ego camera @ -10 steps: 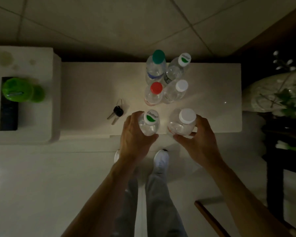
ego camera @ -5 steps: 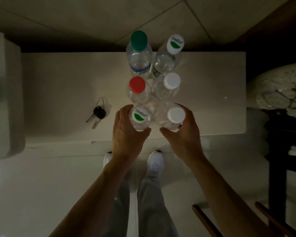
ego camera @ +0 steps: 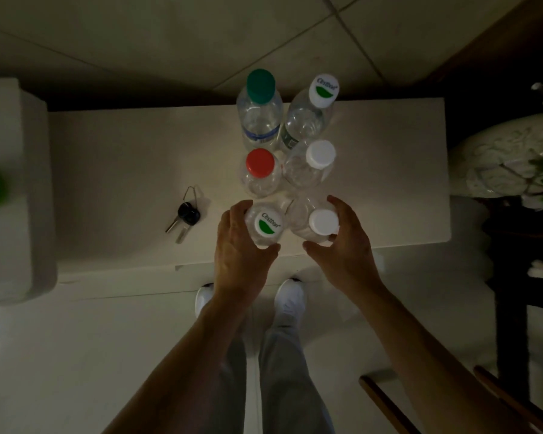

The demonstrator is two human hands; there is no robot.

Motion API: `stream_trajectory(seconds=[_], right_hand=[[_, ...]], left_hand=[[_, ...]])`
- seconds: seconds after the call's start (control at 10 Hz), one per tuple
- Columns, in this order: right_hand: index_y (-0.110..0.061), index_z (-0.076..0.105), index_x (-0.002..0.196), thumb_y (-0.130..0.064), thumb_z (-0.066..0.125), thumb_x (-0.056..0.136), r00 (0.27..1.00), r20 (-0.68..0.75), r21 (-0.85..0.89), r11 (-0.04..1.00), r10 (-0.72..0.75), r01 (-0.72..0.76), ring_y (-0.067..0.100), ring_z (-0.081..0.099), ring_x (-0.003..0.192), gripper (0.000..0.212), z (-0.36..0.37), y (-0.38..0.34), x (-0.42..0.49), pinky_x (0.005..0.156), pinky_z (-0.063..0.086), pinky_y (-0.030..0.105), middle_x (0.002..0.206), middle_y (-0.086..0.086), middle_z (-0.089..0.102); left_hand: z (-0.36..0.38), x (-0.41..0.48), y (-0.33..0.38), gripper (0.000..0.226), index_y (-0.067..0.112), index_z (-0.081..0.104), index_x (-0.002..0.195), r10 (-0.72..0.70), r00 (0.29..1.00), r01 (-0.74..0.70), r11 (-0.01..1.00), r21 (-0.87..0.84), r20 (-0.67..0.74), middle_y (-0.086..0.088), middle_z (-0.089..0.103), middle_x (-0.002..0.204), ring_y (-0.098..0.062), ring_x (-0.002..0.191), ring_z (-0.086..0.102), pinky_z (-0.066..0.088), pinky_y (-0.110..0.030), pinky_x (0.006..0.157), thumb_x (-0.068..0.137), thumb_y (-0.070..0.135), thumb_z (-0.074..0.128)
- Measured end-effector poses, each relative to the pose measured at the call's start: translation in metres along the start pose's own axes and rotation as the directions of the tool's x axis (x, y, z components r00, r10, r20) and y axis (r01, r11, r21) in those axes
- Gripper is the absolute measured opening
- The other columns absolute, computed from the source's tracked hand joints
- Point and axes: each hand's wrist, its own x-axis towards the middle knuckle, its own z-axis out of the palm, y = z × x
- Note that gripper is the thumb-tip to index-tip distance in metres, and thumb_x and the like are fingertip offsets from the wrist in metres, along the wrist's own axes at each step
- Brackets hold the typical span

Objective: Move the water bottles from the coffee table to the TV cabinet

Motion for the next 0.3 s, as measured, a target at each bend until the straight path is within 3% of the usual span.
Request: stream_trajectory(seconds=[0.1,0.2,0.3], right_hand=[[-0.021,0.036,0.144,-0.01,0.079,0.075,0.999,0.017,-0.002,0.999,0.047,-0.047,0.016,0.051,0.123,0.082,-0.006,-0.004,-0.006,0.096,0.048,0.026,0.143,0.001,0.047],[-0.021,0.041,0.14,-0.014,0.077,0.077,0.997,0.013,-0.035,0.997,0.07,-0.07,0.015,0.054,0.114,0.073,-0.015,-0.013,-0.019,0.096,0.05,0.032,0.139,0.002,0.05],[-0.017,0.043,0.14,-0.017,0.07,0.083,0.994,-0.008,-0.093,0.989,0.112,-0.112,0.019,0.053,0.121,0.063,-0.028,-0.032,-0.036,0.101,0.046,0.034,0.14,0.003,0.049]], left_hand=[[-0.007,-0.001,-0.002,0.075,0.011,0.047,0.129,-0.008,0.999,0.007,1.0,0.01,0.049,-0.006,0.058,0.121,-0.019,0.11,0.055,0.037,-0.016,0.079,0.064,0.016,0.085],[-0.02,-0.002,-0.003,0.078,0.012,0.046,0.131,-0.028,0.996,0.033,0.998,-0.06,0.083,-0.008,0.058,0.123,-0.022,0.112,0.055,0.05,-0.033,0.09,0.063,0.012,0.085],[-0.041,-0.004,0.003,0.079,0.014,0.044,0.135,-0.05,0.986,0.051,0.999,-0.003,0.158,-0.008,0.052,0.131,-0.025,0.118,0.053,0.05,-0.043,0.096,0.065,0.007,0.082]])
